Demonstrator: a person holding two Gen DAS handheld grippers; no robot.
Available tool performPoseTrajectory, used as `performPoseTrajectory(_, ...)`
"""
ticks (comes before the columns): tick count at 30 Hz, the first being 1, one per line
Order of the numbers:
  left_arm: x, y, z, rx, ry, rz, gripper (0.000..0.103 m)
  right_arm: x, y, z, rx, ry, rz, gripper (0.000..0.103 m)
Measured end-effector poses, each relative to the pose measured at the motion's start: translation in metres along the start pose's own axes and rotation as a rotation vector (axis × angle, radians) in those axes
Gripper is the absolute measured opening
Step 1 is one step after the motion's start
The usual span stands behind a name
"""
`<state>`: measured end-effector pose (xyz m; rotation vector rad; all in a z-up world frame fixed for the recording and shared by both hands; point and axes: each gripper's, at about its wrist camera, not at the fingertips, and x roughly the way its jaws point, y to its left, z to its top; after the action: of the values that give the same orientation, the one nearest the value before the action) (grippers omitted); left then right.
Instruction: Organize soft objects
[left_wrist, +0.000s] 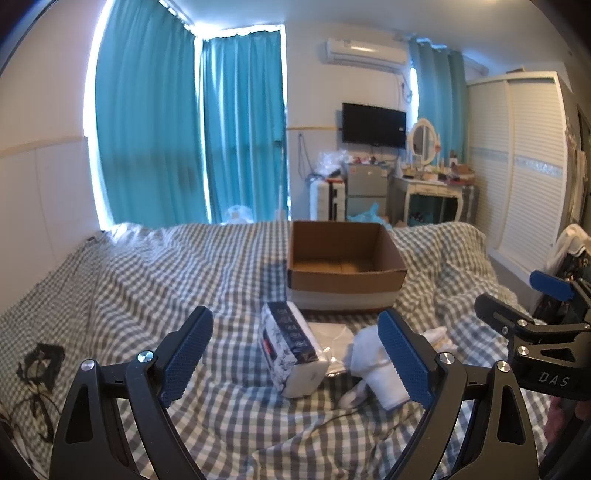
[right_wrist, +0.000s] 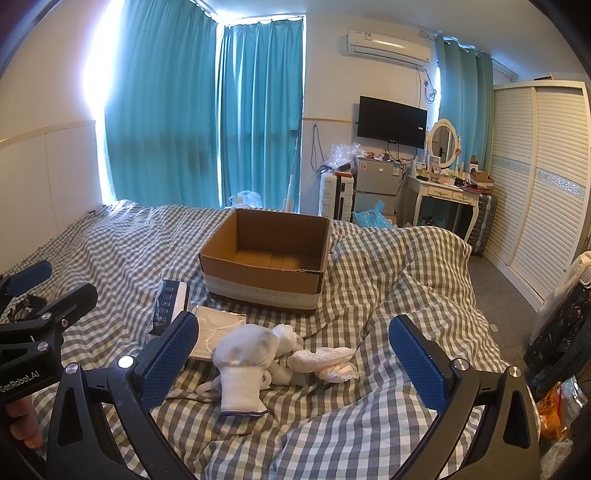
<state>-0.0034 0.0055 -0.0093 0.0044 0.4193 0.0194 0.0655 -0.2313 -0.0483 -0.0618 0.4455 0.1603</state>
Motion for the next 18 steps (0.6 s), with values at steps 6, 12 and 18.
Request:
performPoseTrajectory(6,-0.002,-0.001,0.003,0.011,-0.003,-0.001,0.092,0.0,0.0,0.001,-0.001,0.002,0.0,0.103)
performPoseTrajectory(12,-0.007,-0.005,0.016,0.009,-0.018,-0.012,0.092,0.0,0.001,0.0,-0.008,-0.004,0.001,0.103)
performPoseTrajectory(18,0.013,-0.003,0.017,0.001,0.004,0.006,0.092,0.002,-0.005,0.011,-0.029,-0.009,-0.007,0.103)
